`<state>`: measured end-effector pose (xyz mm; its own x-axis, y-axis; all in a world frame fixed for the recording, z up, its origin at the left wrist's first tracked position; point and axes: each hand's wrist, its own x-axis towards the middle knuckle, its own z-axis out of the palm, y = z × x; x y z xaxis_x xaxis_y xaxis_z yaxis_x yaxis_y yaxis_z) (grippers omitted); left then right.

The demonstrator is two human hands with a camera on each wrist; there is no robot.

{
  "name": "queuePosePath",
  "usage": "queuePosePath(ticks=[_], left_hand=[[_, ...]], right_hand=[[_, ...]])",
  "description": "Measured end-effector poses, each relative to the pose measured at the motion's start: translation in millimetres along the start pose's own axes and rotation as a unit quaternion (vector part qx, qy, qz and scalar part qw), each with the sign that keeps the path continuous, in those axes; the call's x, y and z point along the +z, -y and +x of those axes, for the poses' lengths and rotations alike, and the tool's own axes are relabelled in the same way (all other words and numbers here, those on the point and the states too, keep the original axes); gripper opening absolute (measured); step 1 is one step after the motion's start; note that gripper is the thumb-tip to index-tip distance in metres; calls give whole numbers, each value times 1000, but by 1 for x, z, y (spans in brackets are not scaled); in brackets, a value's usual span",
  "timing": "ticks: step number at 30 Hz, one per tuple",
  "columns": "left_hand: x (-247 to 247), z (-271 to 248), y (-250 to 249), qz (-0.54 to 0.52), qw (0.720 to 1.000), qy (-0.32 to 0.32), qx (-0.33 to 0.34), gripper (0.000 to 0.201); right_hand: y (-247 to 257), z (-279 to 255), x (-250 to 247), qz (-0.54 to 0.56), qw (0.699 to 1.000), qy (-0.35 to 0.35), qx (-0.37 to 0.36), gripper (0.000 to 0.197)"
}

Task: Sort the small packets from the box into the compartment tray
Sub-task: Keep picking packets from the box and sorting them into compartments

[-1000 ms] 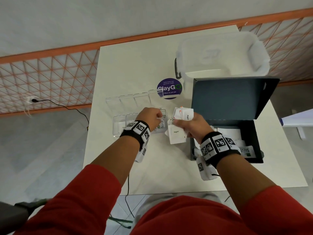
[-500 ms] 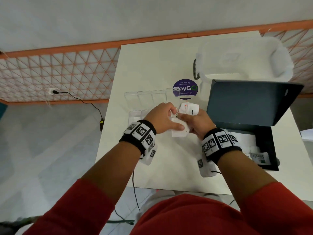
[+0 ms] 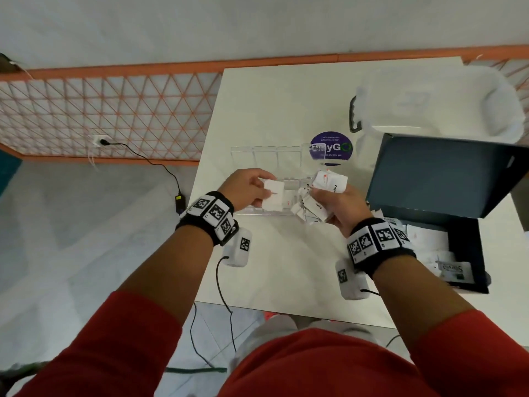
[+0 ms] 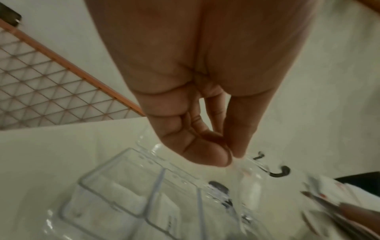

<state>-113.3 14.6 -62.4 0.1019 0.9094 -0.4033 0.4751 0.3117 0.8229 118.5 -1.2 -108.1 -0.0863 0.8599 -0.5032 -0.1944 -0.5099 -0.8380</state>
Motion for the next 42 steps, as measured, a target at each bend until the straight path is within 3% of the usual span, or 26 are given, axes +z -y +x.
queuePosePath(ticks=[6,10,20,25,28,32,36,39,42], left_hand=[[-41,10,21,94,988,-118,-11,19],[-50,22,30,205,971,-124,-5,15],[-29,48,60,372,927,-53,7,9],[-22,55,69,497,865,15,69,24],[-16,53,71,552,829,12,89,19],[-6,49,64,566,824,3,41,17],[-5,47,54,622,780,75,1,24],[-7,49,46,616,783,86,0,27],[-6,44,29,589,806,59,15,28]], right_hand=[[-3,1,9,0,1000,0,-8,28],[-6,2,17,0,1000,-10,-5,32],[-9,0,25,-8,1000,-11,-5,27],[-8,-1,26,-3,1000,-6,-7,22],[-8,-1,28,-5,1000,-11,-7,21],[-8,-2,30,-4,1000,-6,-4,21],[-5,-5,30,-10,1000,-11,4,22],[-3,-8,28,-19,1000,-11,8,28],[-2,-10,25,-28,999,-16,10,31]])
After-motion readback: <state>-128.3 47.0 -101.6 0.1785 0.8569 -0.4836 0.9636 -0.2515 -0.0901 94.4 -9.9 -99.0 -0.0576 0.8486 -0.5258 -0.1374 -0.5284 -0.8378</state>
